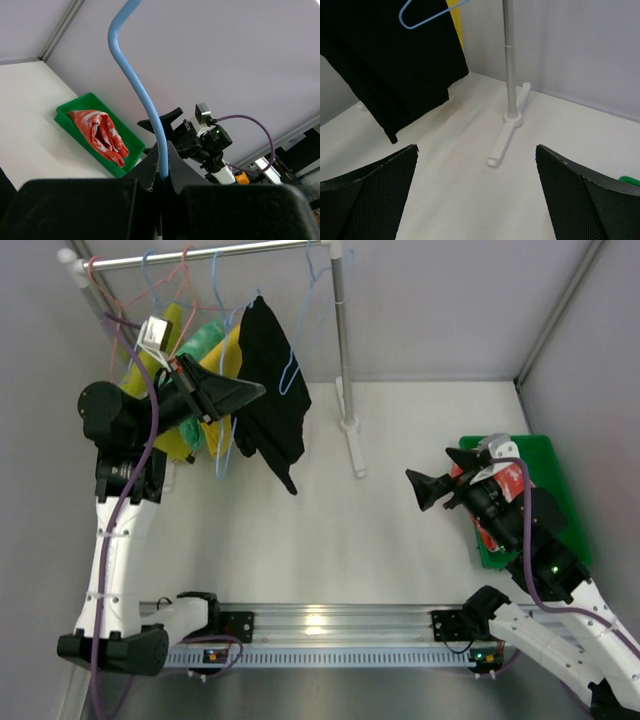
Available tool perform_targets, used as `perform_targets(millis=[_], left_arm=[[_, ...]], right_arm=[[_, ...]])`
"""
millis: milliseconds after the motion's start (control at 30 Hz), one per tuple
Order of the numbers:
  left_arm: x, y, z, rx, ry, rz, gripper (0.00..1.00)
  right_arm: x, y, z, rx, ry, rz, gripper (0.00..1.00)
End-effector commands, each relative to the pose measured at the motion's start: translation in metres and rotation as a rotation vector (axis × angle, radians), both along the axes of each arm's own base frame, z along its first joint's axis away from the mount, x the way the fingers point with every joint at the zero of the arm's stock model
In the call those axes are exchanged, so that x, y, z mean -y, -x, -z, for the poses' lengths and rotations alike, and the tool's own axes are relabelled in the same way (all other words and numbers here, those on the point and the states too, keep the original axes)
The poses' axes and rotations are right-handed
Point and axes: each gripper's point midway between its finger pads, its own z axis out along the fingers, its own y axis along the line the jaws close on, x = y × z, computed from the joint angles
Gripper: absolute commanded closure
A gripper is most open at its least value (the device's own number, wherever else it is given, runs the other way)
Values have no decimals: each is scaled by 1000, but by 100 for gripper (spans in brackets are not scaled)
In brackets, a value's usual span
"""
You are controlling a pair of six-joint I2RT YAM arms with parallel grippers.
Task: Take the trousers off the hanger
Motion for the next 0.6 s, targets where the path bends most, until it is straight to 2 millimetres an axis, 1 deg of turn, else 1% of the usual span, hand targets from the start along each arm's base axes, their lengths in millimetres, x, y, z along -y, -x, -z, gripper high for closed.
perform_targets(millis=[0,33,67,100,133,167,200,233,267,300,333,367,400,433,467,500,533,567], left_arm=[[-6,11,4,78,3,-84,100],[-7,14,6,92,0,-99,100],[-11,20,11,88,6,-130,100],[-12,21,12,88,8,-149,100],[-14,24,13,86,16,-162,100],[-17,31,8,98,38,-190,100],[-19,31,12,96,52,-200,100],[-20,33,10,87,73,-210,100],[-22,38,7,93,88,-226,100],[-26,37,4,88,110,-252,100],[-27,38,3,79,129,-255,100],[-28,41,0,78,144,-259,100],[-30,39,-2,72,157,-276,100],[-30,41,-6,73,168,-275,100],[-31,41,-9,71,177,-281,100],[-31,42,-11,71,182,-278,100],[-32,42,-15,59,195,-274,100],[-31,44,-21,66,206,-267,100]], right_arm=[[-17,14,-42,145,-22,-136,1],[-24,20,-50,163,-24,-189,0],[-28,22,-53,169,-24,-212,1],[-34,20,-53,161,-14,-232,0],[-39,23,-59,169,-15,-266,1],[-44,24,-59,158,-20,-284,0],[-52,21,-56,136,-14,-305,1],[-60,26,-58,137,-15,-346,1],[-66,28,-58,139,-8,-364,1],[-75,26,-53,126,4,-377,0],[-77,20,-55,147,26,-343,1],[-91,31,-58,187,59,-381,1],[-102,30,-54,192,88,-377,0],[-99,22,-55,205,107,-297,1],[-117,31,-60,259,113,-330,1],[-124,32,-61,267,114,-325,1],[-123,26,-62,261,108,-271,1],[-135,37,-70,293,92,-293,0]])
